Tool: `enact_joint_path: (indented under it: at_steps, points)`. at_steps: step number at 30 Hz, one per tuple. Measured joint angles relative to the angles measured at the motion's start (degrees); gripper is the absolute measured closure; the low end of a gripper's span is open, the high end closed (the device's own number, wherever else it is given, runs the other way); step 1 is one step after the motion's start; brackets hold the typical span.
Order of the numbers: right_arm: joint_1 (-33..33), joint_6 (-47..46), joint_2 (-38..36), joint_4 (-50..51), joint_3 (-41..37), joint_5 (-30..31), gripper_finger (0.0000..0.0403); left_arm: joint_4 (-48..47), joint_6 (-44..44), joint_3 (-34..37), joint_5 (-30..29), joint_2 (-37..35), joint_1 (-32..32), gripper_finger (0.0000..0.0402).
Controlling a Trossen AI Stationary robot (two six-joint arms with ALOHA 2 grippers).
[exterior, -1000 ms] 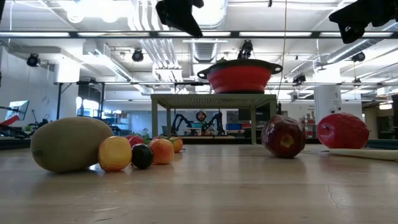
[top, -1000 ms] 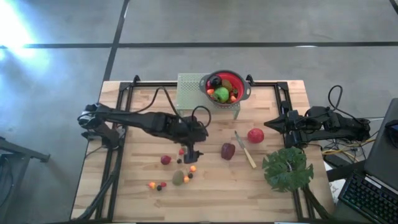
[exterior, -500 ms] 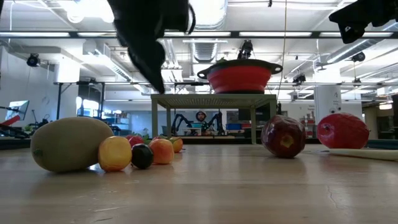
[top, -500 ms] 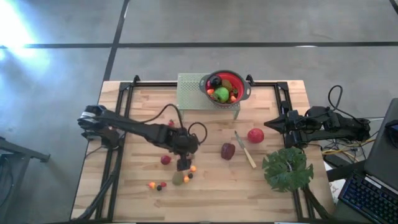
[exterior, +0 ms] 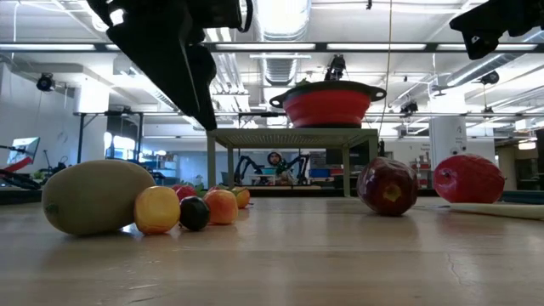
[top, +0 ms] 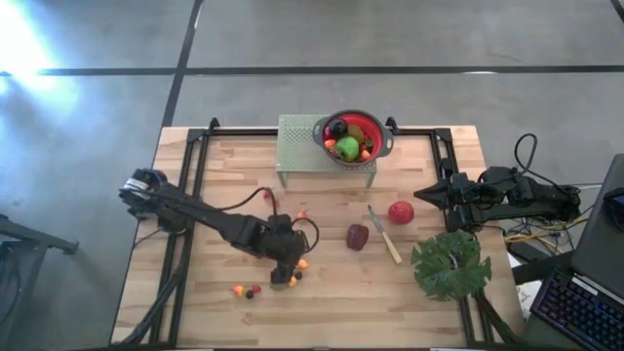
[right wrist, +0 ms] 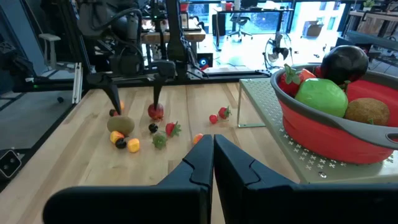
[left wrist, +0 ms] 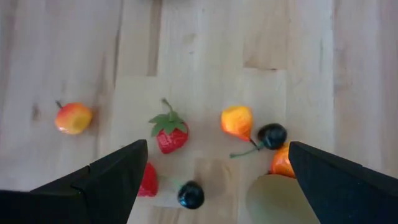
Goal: Pick & Place Fruit
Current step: Put the red strawberry into the black strainer bowl on the shelf
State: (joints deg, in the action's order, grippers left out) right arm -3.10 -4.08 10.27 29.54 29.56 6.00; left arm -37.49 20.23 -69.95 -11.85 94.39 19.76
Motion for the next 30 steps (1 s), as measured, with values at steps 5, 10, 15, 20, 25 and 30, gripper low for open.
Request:
enact_joint_path:
  at_steps: [5,10,15,20,25,30]
  points:
    - [0.0,0.0,0.0,0.0,0.0,0.0,0.0394,-0.7,0.0,0.0,-2.3,0.0,0.4,0.0007]
    - [0.0,0.0,0.0,0.0,0.0,0.0,0.0394,-3.1,7.7,0.0,-5.0,0.0,-1.0,0.0007]
    - [0.0,0.0,0.0,0.0,0.0,0.0,0.0394,-6.7,17.3,0.1,-5.2,0.0,-3.5,0.0007]
    - [0.0,0.0,0.0,0.0,0.0,0.0,0.0394,-5.5,26.0,2.9,-3.1,0.0,-6.1,0.0007]
    - [0.0,0.0,0.0,0.0,0.0,0.0,0.0394,-4.3,29.3,6.6,-1.6,0.0,-7.1,0.0007]
    - [0.0,0.0,0.0,0.0,0.0,0.0,0.0394,-1.4,29.4,9.2,-1.5,0.0,-7.3,0.0007]
